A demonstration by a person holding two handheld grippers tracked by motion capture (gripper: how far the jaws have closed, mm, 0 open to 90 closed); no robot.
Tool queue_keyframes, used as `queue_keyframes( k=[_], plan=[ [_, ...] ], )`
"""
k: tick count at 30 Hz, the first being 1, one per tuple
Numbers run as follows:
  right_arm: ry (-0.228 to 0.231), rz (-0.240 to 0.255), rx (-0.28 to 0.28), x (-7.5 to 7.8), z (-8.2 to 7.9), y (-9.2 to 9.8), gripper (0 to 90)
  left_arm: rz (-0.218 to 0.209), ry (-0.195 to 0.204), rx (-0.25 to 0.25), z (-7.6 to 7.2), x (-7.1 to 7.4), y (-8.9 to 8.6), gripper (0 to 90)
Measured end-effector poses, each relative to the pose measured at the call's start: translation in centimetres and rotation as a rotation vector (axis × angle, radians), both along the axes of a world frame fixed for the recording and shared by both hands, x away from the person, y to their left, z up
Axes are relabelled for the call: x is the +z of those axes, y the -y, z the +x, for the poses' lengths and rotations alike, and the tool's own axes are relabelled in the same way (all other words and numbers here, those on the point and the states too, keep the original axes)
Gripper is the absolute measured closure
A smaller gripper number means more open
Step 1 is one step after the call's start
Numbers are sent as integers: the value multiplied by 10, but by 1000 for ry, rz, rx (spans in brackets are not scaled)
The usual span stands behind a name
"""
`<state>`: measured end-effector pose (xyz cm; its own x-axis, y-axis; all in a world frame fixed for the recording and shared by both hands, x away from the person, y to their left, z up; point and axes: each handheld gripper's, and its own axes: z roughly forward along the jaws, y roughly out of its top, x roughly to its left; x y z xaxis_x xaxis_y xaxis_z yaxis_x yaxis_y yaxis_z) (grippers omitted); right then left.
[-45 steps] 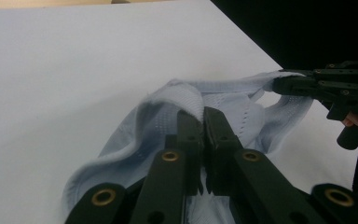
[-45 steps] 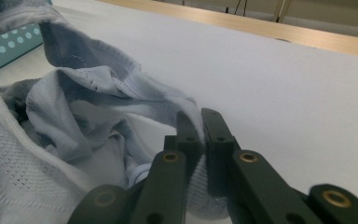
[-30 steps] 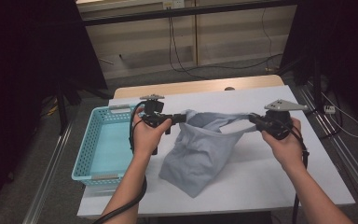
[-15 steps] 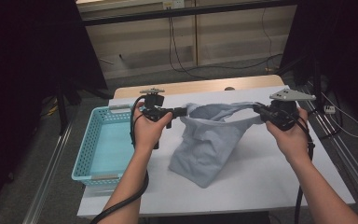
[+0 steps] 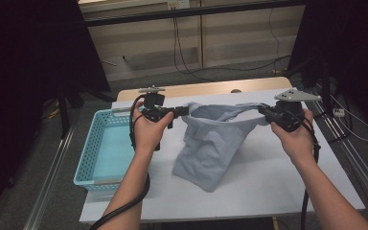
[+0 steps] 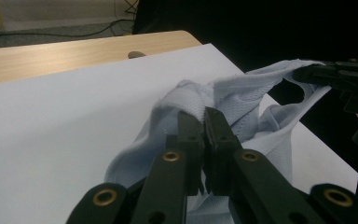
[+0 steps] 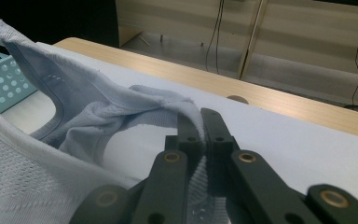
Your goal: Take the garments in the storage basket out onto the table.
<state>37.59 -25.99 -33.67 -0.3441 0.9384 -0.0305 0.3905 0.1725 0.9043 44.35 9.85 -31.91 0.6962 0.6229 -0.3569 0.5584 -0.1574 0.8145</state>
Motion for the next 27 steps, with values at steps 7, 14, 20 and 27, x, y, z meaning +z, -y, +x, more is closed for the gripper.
queue_keyframes(
  k=[7, 14, 20, 27],
  plan=[
    [46, 8, -6, 14, -3, -1, 884, -12, 16, 2, -3, 9, -2, 870],
    [88, 9, -10, 39, -11, 6, 883, -9, 35, -12, -8, 18, 4, 870],
    [65, -2, -20, 29, -5, 8, 884, 10, 23, -4, -3, 13, 9, 870],
    [45, 11, -31, 15, 2, 10, 884, 12, 20, -1, 3, 11, 11, 870]
  ],
)
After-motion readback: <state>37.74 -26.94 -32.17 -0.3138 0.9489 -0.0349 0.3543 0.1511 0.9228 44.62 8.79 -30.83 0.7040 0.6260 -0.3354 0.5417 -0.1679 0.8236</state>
